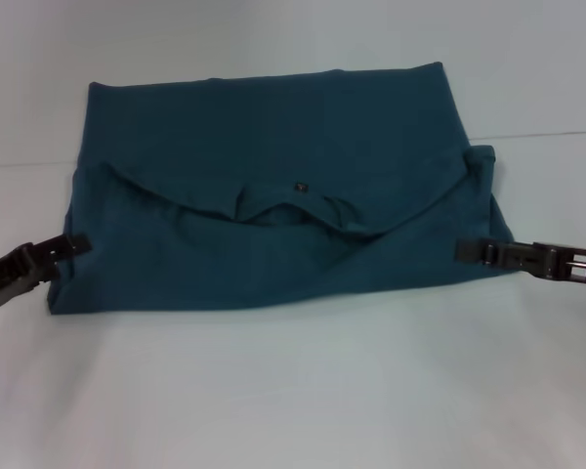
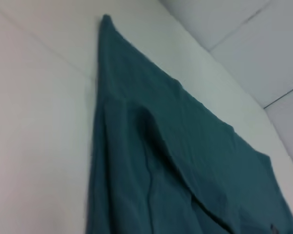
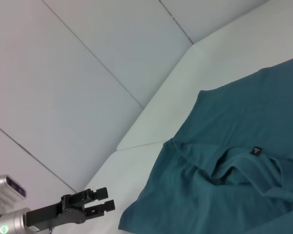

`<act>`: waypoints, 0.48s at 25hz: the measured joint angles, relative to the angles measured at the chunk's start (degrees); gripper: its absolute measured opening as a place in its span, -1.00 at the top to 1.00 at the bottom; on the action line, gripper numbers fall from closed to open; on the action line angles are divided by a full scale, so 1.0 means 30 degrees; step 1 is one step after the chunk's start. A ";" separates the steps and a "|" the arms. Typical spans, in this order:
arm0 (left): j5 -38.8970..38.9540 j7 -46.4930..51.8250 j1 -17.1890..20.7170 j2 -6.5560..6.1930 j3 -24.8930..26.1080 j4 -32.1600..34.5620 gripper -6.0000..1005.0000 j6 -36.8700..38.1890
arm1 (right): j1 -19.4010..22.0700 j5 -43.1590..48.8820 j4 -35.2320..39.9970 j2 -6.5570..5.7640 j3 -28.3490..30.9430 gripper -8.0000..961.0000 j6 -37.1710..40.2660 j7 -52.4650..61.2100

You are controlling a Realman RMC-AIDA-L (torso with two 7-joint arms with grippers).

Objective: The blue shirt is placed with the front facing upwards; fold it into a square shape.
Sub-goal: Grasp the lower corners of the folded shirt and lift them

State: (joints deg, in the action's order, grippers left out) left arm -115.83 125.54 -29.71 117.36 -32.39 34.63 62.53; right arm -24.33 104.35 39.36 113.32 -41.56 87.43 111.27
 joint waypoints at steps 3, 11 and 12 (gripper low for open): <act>-0.0251 -0.0316 -0.0009 -0.0006 -0.0028 -0.0035 -0.59 -0.0556 | -0.0008 -0.0009 -0.0007 -0.0007 0.0007 -0.91 -0.0024 -0.0006; -0.0484 -0.0154 -0.0426 -0.0142 -0.0002 -0.1441 -0.59 -0.1800 | -0.0037 -0.0031 -0.0025 -0.0044 0.0025 -0.90 -0.0235 -0.0017; -0.0481 -0.0155 -0.0483 -0.0117 -0.0019 -0.1538 -0.59 -0.1928 | -0.0024 -0.0034 -0.0025 -0.0045 0.0025 -0.90 -0.0243 -0.0018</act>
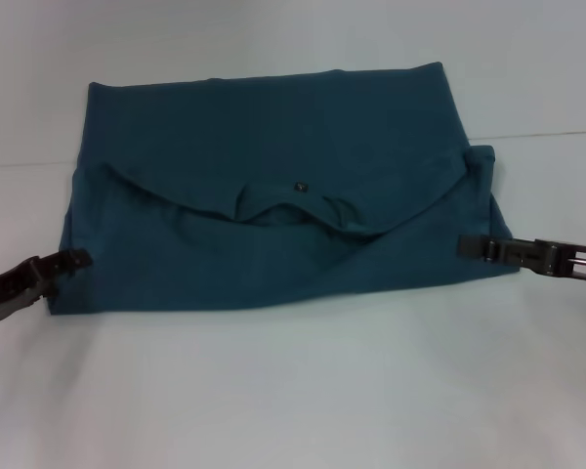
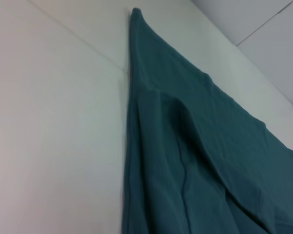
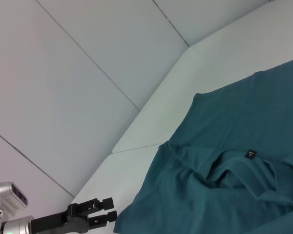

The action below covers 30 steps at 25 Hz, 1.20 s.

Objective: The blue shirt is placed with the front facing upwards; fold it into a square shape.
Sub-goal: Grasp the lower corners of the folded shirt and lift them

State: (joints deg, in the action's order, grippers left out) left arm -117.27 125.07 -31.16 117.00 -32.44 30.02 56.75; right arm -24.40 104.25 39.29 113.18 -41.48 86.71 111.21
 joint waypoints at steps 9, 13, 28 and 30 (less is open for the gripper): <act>-0.0007 -0.0134 -0.0158 0.0080 -0.0237 -0.0565 -0.59 -0.0599 | 0.0132 -0.0007 -0.0032 -0.0058 0.0195 -0.89 -0.0044 -0.0010; -0.0004 -0.0093 -0.0161 0.0081 -0.0380 -0.0683 -0.59 -0.0492 | 0.0167 -0.0006 -0.0032 -0.0057 0.0205 -0.89 -0.0085 -0.0010; 0.0011 -0.0001 -0.0868 0.0052 -0.1022 -0.1122 -0.58 -0.0463 | 0.0457 -0.0004 -0.0030 -0.0052 0.0213 -0.87 -0.0041 -0.0011; 0.0011 -0.0001 -0.0877 0.0051 -0.1023 -0.1125 -0.59 -0.0489 | 0.0498 -0.0004 -0.0029 -0.0052 0.0231 -0.87 -0.0037 -0.0011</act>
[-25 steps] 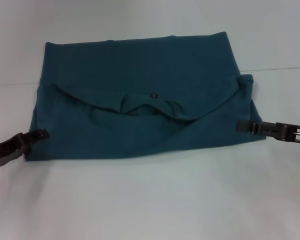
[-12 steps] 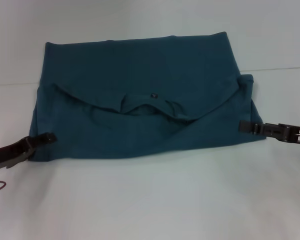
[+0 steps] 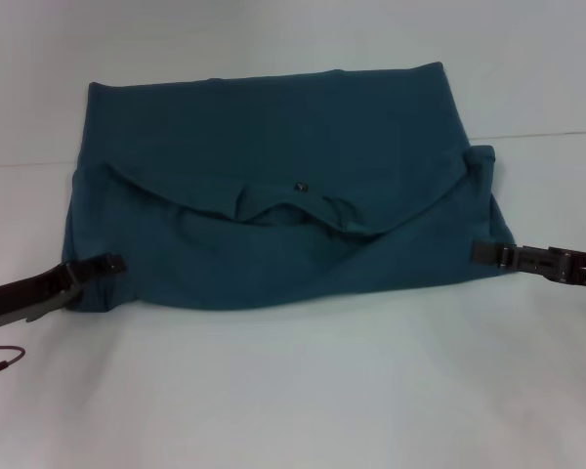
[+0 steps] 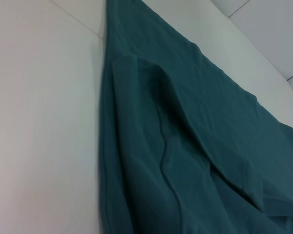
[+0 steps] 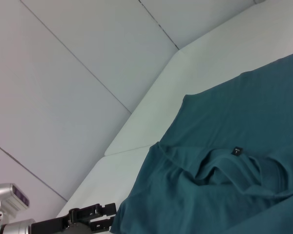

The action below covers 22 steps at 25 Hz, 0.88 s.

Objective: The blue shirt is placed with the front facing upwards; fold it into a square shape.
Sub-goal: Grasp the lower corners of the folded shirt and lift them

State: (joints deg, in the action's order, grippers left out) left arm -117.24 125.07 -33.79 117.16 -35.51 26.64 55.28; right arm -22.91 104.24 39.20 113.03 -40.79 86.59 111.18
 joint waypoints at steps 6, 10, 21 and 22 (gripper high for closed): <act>-0.0288 0.0907 -0.0027 0.0020 -0.0297 0.0360 -0.59 -0.0175 | 0.0021 0.0000 0.0000 0.0000 0.0227 -0.86 0.0140 0.0001; -0.1133 0.2230 -0.0162 0.0057 -0.1261 0.1129 -0.50 -0.0146 | 0.0039 -0.0106 0.0001 -0.0034 0.0355 -0.86 0.0302 0.0001; -0.1132 0.2667 -0.0084 0.0071 -0.1127 0.1315 0.29 0.0053 | -0.0035 -0.0035 0.0000 -0.0060 0.0537 -0.85 0.0462 0.0001; -0.1131 0.2707 -0.0082 0.0060 -0.1113 0.1315 0.37 0.0055 | -0.0032 -0.0032 0.0000 -0.0060 0.0536 -0.85 0.0462 0.0001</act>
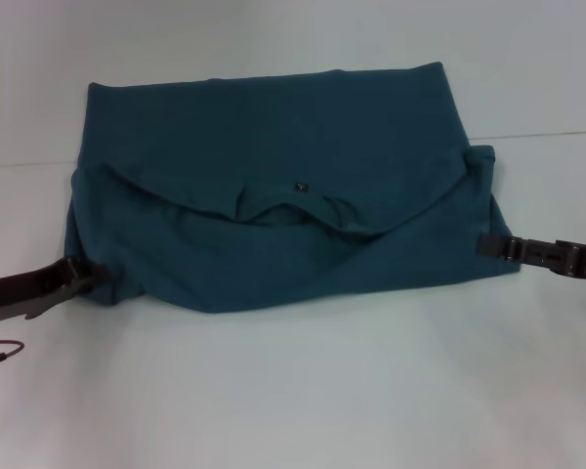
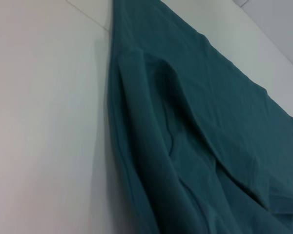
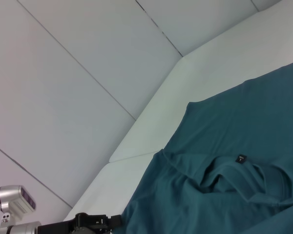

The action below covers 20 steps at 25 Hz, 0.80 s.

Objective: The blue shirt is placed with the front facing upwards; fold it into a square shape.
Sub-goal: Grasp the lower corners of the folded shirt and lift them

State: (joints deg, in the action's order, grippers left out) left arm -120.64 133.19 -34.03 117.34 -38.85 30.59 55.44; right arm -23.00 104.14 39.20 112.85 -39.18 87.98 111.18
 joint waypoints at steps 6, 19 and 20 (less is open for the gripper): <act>0.0038 0.0097 0.0006 -0.0189 0.1040 -0.0004 0.80 0.0994 | 0.0077 0.0192 0.0000 -0.0099 -0.0047 -0.84 0.0006 0.0029; -0.0008 0.0370 -0.0394 -0.0906 0.3527 -0.0374 0.92 0.3422 | -0.1638 0.3757 0.0315 -0.2333 -0.0039 -0.83 -0.1650 0.4880; 0.0024 0.0331 -0.0396 -0.0877 0.3514 -0.0375 0.92 0.3359 | -0.1889 0.4269 0.0314 -0.2493 -0.0040 -0.83 -0.2078 0.5508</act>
State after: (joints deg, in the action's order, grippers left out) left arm -120.56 134.18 -35.22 114.71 -28.31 29.46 65.52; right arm -28.67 116.95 40.14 105.37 -39.30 81.75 127.71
